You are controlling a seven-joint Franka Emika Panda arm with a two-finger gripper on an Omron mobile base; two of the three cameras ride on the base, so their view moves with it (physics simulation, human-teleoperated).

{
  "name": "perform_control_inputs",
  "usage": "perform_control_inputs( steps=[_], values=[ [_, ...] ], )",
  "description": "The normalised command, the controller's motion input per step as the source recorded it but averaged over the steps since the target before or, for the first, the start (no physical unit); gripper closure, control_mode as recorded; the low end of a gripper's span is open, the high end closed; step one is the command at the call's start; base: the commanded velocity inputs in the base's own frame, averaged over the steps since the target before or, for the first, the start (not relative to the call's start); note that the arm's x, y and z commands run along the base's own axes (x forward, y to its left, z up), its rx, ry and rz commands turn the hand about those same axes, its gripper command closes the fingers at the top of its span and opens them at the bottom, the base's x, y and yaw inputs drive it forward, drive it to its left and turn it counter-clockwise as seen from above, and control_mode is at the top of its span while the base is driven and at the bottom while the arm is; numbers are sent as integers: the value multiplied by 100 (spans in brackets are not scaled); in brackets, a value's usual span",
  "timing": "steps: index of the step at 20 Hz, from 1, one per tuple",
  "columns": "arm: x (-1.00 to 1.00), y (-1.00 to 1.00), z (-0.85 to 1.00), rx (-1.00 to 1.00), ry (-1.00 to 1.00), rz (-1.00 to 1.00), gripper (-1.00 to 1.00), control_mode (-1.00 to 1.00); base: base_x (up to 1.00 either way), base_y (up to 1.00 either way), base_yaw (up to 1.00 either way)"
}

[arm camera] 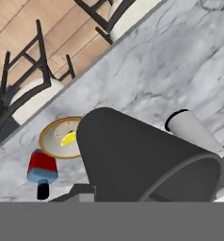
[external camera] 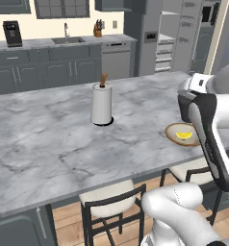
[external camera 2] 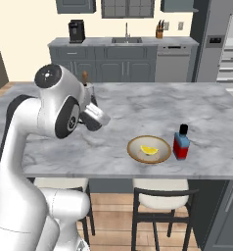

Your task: There is a bowl on the dining counter. Grab a lemon wedge from the fridge and place it in the bowl. Then get the liquor bottle and glass cup from the cabinet and place them next to the bowl.

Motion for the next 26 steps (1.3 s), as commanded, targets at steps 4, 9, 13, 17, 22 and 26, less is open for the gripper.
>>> perform_control_inputs(
  steps=[4,9,13,17,22,26],
  values=[
    [26,41,-73,-18,27,6,100,-100,0,0,0],
    [33,27,-71,-9,20,13,100,-100,0,0,0],
    [47,16,-54,1,8,20,100,-100,0,0,0],
    [48,6,-53,9,0,31,100,-100,0,0,0],
    [11,0,-35,0,-1,10,100,-100,0,0,0],
    [15,-2,-29,0,0,1,100,-100,0,0,0]
  ],
)
